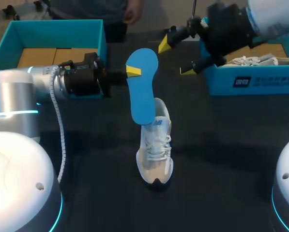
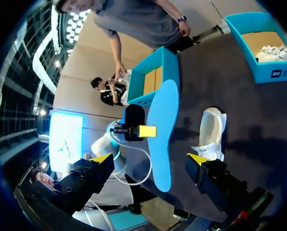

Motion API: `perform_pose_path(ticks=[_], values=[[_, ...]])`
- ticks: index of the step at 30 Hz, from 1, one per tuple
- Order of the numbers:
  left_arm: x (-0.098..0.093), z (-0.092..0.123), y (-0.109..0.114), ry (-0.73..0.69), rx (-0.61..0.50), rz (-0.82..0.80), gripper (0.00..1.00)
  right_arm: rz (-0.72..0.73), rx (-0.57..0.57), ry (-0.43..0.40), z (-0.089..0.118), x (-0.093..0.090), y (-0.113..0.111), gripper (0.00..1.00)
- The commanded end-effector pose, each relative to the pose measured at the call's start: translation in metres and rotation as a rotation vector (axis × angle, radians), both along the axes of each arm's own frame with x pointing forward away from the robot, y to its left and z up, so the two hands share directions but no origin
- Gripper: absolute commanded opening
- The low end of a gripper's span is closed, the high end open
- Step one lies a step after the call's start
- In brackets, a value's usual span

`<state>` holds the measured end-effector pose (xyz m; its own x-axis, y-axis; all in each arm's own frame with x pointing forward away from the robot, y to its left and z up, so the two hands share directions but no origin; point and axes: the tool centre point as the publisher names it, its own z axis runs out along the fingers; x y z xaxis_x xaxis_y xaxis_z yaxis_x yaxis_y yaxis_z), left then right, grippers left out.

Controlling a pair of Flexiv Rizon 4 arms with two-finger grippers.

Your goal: Take the shoe out of the shoebox, open the shoe tongue, remove and reinsert the insole, then place the shoe into the shoebox

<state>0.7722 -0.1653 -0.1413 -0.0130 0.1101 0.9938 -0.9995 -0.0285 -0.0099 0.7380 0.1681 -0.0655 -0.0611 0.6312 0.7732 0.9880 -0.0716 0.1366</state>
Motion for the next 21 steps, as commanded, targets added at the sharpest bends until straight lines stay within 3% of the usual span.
perform_pose_path(ticks=[1, 7, 9, 21], values=[[-0.001, 0.000, 0.001, 0.000, 0.002, -0.001, 0.00, -0.040, -0.282, 0.024, 0.010, -0.001, 0.008, 1.00], [-0.001, 0.000, 0.001, 0.000, 0.002, -0.001, 0.00, -0.052, -0.419, 0.026, 0.021, 0.000, 0.021, 1.00], [-0.001, 0.000, 0.001, 0.000, 0.002, -0.001, 0.00, -0.079, -0.492, 0.067, 0.022, 0.002, 0.025, 1.00], [-0.001, 0.000, 0.001, 0.000, 0.002, -0.001, 0.00, -0.079, -0.492, 0.067, 0.022, 0.002, 0.025, 1.00]])
